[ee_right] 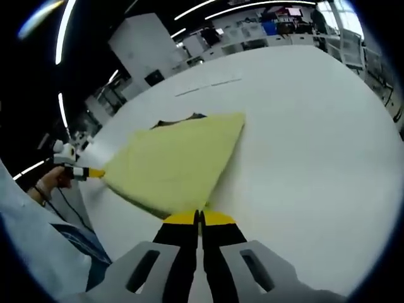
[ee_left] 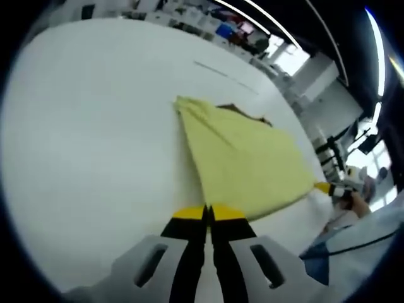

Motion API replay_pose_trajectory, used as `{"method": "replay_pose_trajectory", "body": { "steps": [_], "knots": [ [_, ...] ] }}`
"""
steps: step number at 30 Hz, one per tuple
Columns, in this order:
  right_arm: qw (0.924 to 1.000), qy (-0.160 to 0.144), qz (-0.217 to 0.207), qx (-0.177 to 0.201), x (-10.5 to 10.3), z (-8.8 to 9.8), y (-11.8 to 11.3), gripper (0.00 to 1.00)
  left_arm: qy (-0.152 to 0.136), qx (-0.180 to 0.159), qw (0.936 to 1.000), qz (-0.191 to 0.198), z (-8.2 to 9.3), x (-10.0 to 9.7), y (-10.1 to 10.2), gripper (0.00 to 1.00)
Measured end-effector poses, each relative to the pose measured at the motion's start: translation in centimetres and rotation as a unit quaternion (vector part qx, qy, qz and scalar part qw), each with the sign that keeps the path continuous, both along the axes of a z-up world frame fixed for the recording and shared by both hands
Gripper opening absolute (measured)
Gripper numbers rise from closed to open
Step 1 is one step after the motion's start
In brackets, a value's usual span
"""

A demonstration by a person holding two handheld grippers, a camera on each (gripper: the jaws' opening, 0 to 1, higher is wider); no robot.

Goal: Fold the garment on the visible template until the final outline fits inside the template.

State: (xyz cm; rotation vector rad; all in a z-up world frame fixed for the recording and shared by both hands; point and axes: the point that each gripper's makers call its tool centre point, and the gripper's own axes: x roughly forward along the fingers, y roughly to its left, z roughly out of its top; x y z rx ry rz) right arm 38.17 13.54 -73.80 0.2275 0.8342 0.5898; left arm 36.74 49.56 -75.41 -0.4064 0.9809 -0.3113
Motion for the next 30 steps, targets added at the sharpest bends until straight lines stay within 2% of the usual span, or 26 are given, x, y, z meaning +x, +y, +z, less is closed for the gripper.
{"method": "replay_pose_trajectory", "body": {
  "steps": [1,3,6,12,15,23,30],
  "knots": [
    [1.0,0.007,0.002,-0.001,-0.3,-0.4,0.0,0.02,0.01,0.012,0.9999,0.0,-0.6,-0.3,0.4,0.0],
    [0.9997,0.022,0.006,-0.005,-1.0,-1.4,0.1,0.02,0.011,0.005,0.9999,0.002,-1.0,-0.6,0.1,0.0],
    [0.9995,0.025,0.006,-0.016,-1.4,-2.1,0.1,0.02,0.011,0.007,0.9999,0.0,-1.1,-0.8,-0.3,0.0],
    [0.9992,0.038,-0.001,-0.013,-1.8,-2.6,-0.2,0.02,0.015,0.003,0.9999,0.002,-1.1,-0.9,-0.1,0.0],
    [0.9988,0.04,0.006,-0.026,-2.2,-3.2,-0.2,0.02,0.021,0.013,0.9997,-0.008,-1.4,-1.2,-0.2,0.0],
    [0.9989,0.041,-0.005,-0.023,-2.9,-3.1,-0.8,0.02,0.029,0.02,0.9985,-0.043,-1.3,-2.3,-0.9,0.0],
    [0.9988,0.046,-0.012,-0.016,-3.9,-3.2,-1.4,0.02,0.027,0.02,0.9984,-0.046,-1.2,-3.1,-1.2,0.0]
  ]
}}
